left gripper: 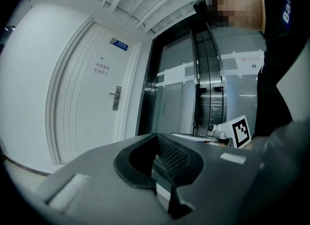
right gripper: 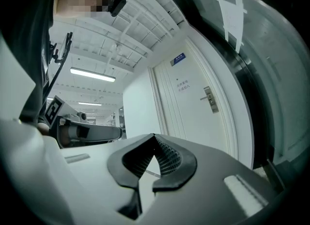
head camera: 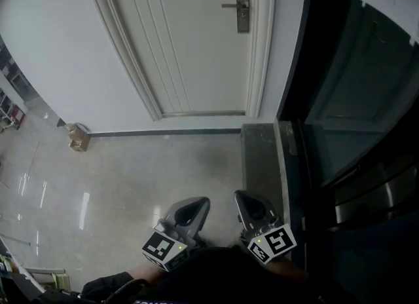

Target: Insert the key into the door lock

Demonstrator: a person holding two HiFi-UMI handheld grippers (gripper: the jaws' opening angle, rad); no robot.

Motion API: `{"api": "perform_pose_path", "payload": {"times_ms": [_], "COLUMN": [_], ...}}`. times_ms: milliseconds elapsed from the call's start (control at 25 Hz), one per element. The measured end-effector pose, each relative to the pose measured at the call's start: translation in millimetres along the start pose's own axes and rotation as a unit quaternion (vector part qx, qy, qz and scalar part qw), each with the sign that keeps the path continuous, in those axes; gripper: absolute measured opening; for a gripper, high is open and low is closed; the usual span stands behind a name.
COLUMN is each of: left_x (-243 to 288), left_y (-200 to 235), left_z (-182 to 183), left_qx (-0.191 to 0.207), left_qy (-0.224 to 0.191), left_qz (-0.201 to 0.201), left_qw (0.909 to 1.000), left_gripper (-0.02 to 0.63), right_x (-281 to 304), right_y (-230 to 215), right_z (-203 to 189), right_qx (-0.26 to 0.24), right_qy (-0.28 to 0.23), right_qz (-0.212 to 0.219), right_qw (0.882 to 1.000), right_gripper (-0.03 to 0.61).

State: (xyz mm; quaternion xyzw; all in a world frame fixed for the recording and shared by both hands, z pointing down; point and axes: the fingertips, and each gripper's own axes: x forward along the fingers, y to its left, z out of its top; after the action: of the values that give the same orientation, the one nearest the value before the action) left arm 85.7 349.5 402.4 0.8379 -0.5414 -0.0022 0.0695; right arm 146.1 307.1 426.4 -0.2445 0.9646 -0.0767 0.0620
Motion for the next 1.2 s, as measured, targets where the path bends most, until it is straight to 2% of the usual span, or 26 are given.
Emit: {"api": "perform_pose_path", "payload": {"times_ms": [160,360,560,920,1200], "left_x": [7.6,17.6,25.8,34.4,69.1], "left_y": [11.6,46.9,104.8,227.2,270.7], "left_z": [-2.0,-4.3,9.9,31.1,37.1], "left_qx": [-0.006,-0.016,-0.018,-0.019,-0.013], "left_qy": [-0.003,-0.015,-0.032,-0.039,-0.044], "left_qz": [-0.004,-0.013,-0.019,-0.036,-0.048], "left_qw": [1.0,0.9997,0.9991,0.9984,0.9978], "left_gripper": [0.015,0.015,0.015,0.015,0.015], "right_x": [11.3,39.4,92.1,208.8,253.1], "right_y": [-5.9,-15.2,-23.6,-19.4,-48.1], "right_z": [-2.9,-8.6,-8.2,1.1,6.6], "right_qx": [-0.005,-0.014,-0.033,-0.071,-0.09], "right_qy": [0.004,0.017,0.028,0.037,0.04], "right_qz": [-0.002,-0.016,-0.032,-0.059,-0.074], "right_qw": [1.0,1.0,0.999,0.995,0.992], "right_gripper": [0.004,0.003,0.003,0.005,0.005]}}
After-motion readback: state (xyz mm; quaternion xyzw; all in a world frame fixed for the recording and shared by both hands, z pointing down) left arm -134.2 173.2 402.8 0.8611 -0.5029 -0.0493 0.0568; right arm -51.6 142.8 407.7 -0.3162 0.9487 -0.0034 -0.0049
